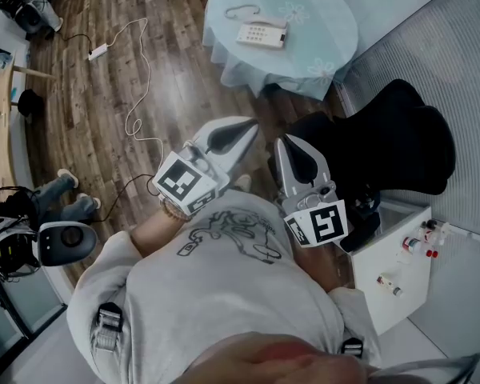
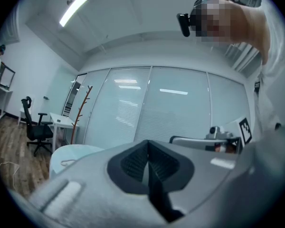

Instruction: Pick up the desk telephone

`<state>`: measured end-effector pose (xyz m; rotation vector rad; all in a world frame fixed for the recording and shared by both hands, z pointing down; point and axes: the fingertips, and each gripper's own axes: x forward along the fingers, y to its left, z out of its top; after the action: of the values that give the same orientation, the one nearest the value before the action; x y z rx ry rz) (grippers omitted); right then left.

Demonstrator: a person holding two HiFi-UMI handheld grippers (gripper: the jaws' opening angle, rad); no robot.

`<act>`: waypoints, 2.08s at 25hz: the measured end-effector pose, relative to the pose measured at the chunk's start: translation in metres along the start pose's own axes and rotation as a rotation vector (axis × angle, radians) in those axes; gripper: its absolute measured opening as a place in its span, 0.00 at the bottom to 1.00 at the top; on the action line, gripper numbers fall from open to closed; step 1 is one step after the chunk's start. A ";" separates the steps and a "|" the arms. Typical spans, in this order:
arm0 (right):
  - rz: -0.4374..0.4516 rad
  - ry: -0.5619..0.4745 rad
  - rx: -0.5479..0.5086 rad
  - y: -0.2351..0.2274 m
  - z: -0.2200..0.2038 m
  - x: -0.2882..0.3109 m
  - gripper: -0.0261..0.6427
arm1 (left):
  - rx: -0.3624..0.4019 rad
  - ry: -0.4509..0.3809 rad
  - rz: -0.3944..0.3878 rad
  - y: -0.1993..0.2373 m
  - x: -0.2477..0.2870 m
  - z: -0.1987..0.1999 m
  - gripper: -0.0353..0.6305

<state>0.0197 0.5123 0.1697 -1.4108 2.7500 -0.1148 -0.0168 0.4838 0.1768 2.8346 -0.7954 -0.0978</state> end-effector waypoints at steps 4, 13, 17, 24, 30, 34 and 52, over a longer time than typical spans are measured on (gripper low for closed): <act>0.017 0.019 0.004 -0.007 -0.007 0.005 0.05 | -0.014 0.005 0.003 0.004 0.009 -0.006 0.05; 0.036 0.019 0.005 -0.026 -0.008 0.033 0.05 | -0.028 0.006 0.030 0.035 0.022 -0.007 0.05; 0.035 0.004 0.010 -0.040 -0.005 0.056 0.05 | -0.030 -0.005 0.029 0.060 0.034 -0.002 0.05; 0.014 0.033 0.012 -0.082 -0.012 0.123 0.05 | -0.057 -0.001 0.023 0.133 0.070 0.003 0.05; 0.009 0.058 0.012 -0.122 -0.021 0.196 0.05 | -0.070 -0.005 0.023 0.212 0.103 0.009 0.05; 0.010 0.087 -0.015 -0.147 -0.027 0.253 0.05 | -0.075 -0.002 0.028 0.265 0.121 0.017 0.05; -0.058 0.127 -0.019 -0.263 -0.032 0.427 0.05 | -0.088 0.056 -0.026 0.447 0.224 0.037 0.05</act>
<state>-0.0191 0.0139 0.2211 -1.5406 2.8180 -0.1872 -0.0575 -0.0133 0.2299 2.7524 -0.7248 -0.0555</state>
